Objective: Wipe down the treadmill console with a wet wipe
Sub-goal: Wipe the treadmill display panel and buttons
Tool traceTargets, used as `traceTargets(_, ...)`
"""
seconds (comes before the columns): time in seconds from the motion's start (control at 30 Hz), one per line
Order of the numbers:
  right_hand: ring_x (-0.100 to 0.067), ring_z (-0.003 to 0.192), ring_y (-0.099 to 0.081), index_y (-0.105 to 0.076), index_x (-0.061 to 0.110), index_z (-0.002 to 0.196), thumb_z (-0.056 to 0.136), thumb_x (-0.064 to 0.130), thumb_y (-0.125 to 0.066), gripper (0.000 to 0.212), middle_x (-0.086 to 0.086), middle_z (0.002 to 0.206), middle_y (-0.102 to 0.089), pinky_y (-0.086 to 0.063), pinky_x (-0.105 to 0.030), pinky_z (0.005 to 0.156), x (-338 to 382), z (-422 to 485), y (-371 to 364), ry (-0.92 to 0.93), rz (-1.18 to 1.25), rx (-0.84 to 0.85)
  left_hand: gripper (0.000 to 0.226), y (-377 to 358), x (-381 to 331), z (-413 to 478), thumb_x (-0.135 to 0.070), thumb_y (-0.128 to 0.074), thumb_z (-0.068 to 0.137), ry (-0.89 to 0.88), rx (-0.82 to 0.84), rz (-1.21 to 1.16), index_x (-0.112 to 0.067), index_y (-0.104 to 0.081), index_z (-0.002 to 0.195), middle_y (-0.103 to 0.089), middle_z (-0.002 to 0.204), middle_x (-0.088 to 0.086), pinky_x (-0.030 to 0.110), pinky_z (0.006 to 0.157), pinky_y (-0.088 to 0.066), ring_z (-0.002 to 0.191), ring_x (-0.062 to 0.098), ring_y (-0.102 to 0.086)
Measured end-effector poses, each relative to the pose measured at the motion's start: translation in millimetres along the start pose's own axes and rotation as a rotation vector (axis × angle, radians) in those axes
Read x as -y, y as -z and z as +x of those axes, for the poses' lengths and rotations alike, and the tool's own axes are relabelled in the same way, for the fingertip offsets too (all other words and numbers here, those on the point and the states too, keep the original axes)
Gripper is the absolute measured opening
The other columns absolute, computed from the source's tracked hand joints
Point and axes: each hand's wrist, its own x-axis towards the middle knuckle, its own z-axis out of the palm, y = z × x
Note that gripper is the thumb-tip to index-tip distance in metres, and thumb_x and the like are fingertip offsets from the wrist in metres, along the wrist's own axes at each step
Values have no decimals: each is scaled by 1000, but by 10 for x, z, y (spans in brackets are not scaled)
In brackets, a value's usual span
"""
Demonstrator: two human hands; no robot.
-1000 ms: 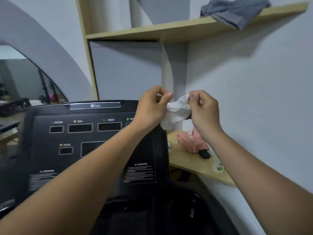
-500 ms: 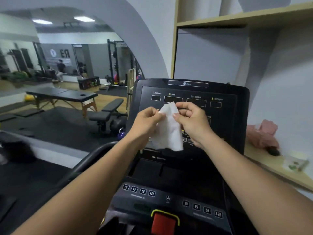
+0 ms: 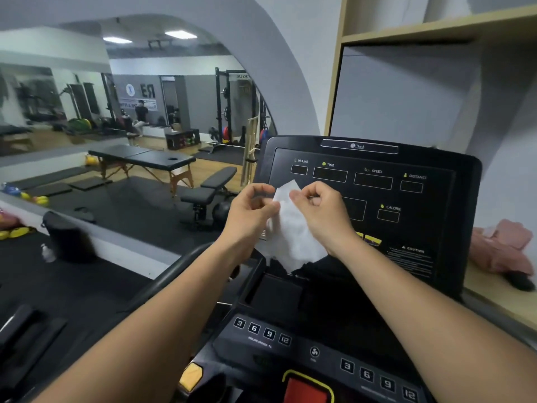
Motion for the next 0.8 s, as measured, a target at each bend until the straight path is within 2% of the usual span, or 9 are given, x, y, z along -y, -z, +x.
traceTargets(0.1,-10,59,-52,-58,21,84,85,30,-71,16,-6,70,-61,-44,-28,57,-79,120,49,25,11,3,21,-108,-11,110,-2,-72,84,38,14,-65,-8,-67,104,-66,71,-1,32,63,-52,69,19,-64)
traceTargets(0.2,-17,68,-61,-63,22,83,83,26,-74,12,-7,77,-68,-51,-34,67,-225,283,156,8,26,22,4,-266,-15,209,-10,-74,84,77,26,-88,-8,-71,86,-70,81,11,38,72,-53,74,23,-65)
traceTargets(0.3,-12,65,-58,-66,20,76,86,20,-71,11,2,71,-67,-50,-34,67,-369,486,290,40,-48,43,17,-441,-12,321,-16,-69,90,128,-14,-142,-12,-67,73,-66,73,8,33,62,-51,64,19,-60)
traceTargets(0.43,-22,76,-63,-68,11,87,96,19,-56,17,-2,78,-69,-48,-33,66,-516,677,431,85,-130,71,20,-597,23,471,-9,-60,95,133,-91,-108,-7,-66,76,-63,67,6,28,51,-48,58,19,-55)
traceTargets(0.5,-20,74,-60,-65,13,90,97,26,-54,19,-1,76,-65,-41,-30,61,-562,717,445,80,-74,89,18,-654,57,513,-6,-58,96,111,-132,-44,-8,-69,82,-66,70,6,28,54,-49,61,18,-59)
traceTargets(0.6,-11,59,-51,-58,20,90,82,42,-72,27,3,70,-59,-34,-26,54,-600,715,396,46,-37,170,17,-698,102,563,-6,-57,95,93,-151,11,-10,-70,84,-69,74,5,29,62,-50,69,17,-62)
traceTargets(0.67,-11,56,-47,-56,19,80,79,37,-75,27,5,64,-55,-32,-27,53,-652,739,369,57,-129,147,17,-699,137,619,-5,-55,94,56,-205,74,-9,-67,83,-67,76,4,30,65,-49,72,16,-59)
traceTargets(0.73,-16,58,-49,-55,19,73,85,31,-70,23,4,61,-56,-31,-26,52,-682,776,374,59,-186,99,20,-677,184,676,-4,-50,94,10,-263,132,-11,-65,82,-63,73,1,28,61,-46,69,14,-55)
traceTargets(0.8,-21,65,-53,-56,19,72,90,31,-63,23,3,65,-59,-38,-27,55,-694,811,395,95,-271,53,20,-652,232,721,-6,-51,94,-22,-271,153,-11,-65,81,-61,71,0,32,59,-45,67,15,-53)
